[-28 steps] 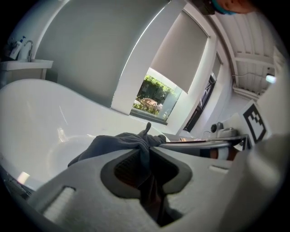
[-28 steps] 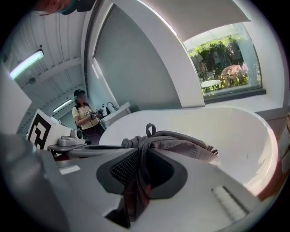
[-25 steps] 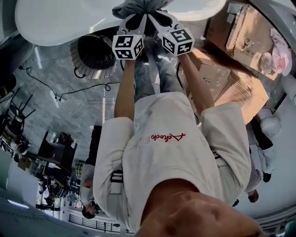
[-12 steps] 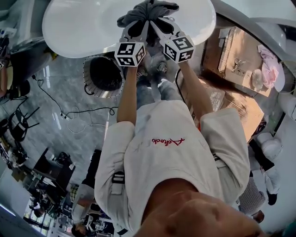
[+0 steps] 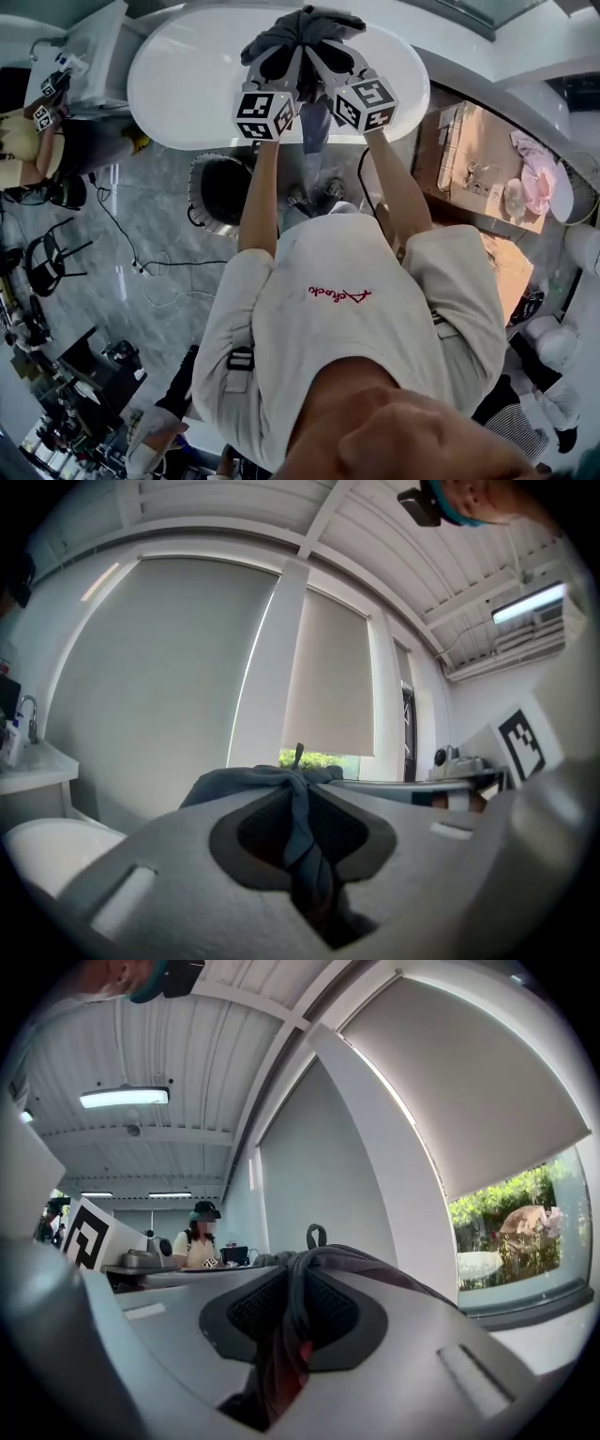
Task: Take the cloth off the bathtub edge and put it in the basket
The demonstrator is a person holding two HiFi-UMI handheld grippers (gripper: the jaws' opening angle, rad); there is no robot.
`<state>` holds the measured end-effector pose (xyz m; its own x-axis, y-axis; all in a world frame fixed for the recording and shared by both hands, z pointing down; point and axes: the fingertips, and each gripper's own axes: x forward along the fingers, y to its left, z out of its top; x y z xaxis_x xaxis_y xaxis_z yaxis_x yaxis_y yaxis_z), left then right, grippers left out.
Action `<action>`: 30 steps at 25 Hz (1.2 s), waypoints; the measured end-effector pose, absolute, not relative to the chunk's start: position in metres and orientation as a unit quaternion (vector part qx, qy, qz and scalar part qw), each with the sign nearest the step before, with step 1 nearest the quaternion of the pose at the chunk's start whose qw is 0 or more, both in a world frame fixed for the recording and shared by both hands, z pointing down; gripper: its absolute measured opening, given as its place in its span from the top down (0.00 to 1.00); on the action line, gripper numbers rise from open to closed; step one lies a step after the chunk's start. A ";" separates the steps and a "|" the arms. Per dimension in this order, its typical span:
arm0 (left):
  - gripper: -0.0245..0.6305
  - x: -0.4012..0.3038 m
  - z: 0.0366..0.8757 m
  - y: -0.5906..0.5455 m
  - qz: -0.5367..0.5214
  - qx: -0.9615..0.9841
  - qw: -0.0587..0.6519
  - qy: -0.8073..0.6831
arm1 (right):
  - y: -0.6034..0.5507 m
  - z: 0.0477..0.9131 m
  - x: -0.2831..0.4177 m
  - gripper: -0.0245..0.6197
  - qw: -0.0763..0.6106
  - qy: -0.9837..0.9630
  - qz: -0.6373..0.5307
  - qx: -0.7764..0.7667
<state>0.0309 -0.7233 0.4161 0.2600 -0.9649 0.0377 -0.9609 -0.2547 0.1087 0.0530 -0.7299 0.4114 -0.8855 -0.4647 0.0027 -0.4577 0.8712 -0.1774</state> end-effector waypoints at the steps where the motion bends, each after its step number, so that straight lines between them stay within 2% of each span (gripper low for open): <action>1: 0.88 0.029 0.402 -0.724 -0.022 0.791 0.044 -0.610 | -0.731 0.397 0.051 0.86 0.027 0.968 -0.078 -0.236; 9: 0.89 0.021 0.308 -0.738 -0.050 0.782 -0.040 -0.620 | -0.747 0.305 0.043 0.86 0.082 0.974 -0.017 -0.212; 15: 0.89 0.019 0.278 -0.727 -0.053 0.771 -0.071 -0.630 | -0.736 0.275 0.041 0.86 0.102 0.976 0.004 -0.192; 30: 0.89 0.005 0.271 -0.682 -0.055 0.750 -0.080 -0.655 | -0.694 0.268 0.026 0.86 0.110 0.983 -0.014 -0.145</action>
